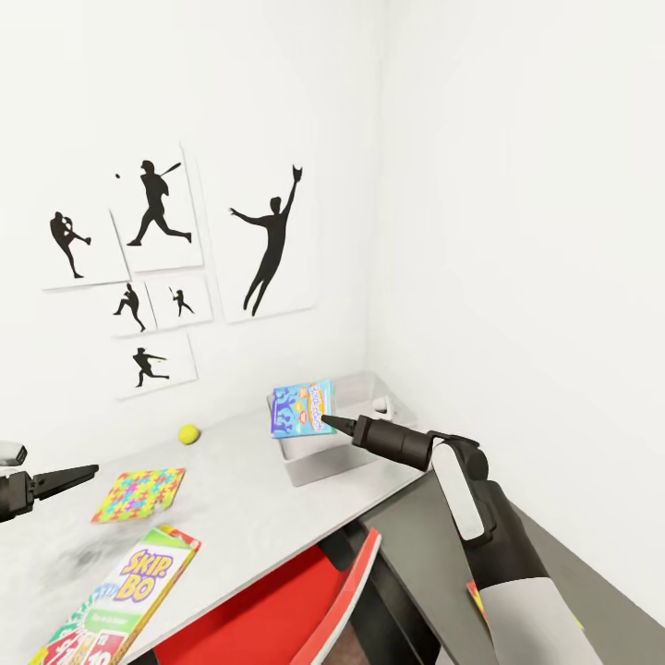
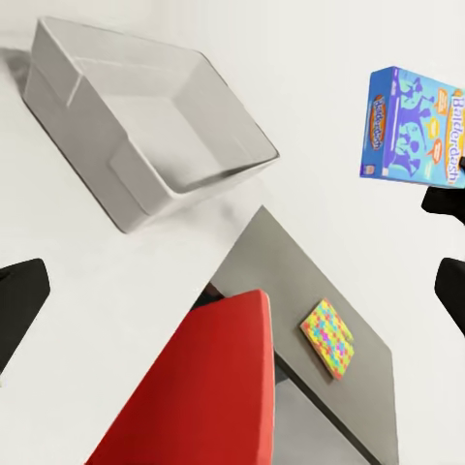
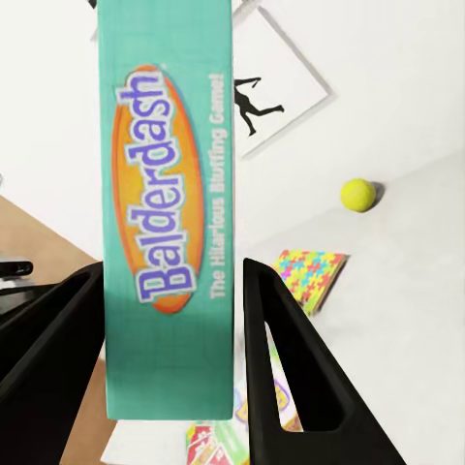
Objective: Put all the toys in the child's room - the three board games (two on the bed and one on the table), the two jigsaw puzzles on the table, and the tennis ball on the table - inside the toy box on the table in the child's room.
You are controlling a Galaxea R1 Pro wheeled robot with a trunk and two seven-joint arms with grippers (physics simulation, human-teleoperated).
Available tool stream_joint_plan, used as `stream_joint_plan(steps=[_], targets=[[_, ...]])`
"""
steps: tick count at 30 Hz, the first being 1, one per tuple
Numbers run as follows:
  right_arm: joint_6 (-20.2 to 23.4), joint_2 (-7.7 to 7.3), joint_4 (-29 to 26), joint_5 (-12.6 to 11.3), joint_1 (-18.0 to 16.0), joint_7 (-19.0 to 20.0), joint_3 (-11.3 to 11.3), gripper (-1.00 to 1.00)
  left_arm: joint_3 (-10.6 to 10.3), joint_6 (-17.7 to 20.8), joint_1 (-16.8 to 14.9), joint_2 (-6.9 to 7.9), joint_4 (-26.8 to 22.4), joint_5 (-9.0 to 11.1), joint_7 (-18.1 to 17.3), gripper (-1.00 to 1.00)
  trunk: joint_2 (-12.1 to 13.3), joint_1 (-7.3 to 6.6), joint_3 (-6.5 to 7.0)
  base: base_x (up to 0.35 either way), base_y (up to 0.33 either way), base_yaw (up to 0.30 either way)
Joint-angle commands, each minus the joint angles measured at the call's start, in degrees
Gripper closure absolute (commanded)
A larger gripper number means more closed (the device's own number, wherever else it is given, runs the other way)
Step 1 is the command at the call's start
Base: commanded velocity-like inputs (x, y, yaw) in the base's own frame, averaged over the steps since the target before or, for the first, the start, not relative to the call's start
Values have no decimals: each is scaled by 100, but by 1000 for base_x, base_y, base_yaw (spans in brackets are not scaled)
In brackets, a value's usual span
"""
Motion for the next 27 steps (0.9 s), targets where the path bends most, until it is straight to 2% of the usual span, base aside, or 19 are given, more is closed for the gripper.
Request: stream_joint_plan(steps=[1, 9, 27], targets=[[34, 3, -2, -9, -6, 9, -7, 100, 0, 61, -5, 1, 0, -3, -22, -100, -14, 4, -14, 24, 13, 0], [34, 1, -2, -13, -6, 15, -5, 100, 0, 61, -5, 1, 0, -3, -22, -100, -14, 4, -14, 23, 33, 0], [36, 3, -2, -14, -6, 17, -5, 100, 0, 61, -2, 1, -9, -3, -22, -100, -14, 4, -14, 145, 71, 0]])
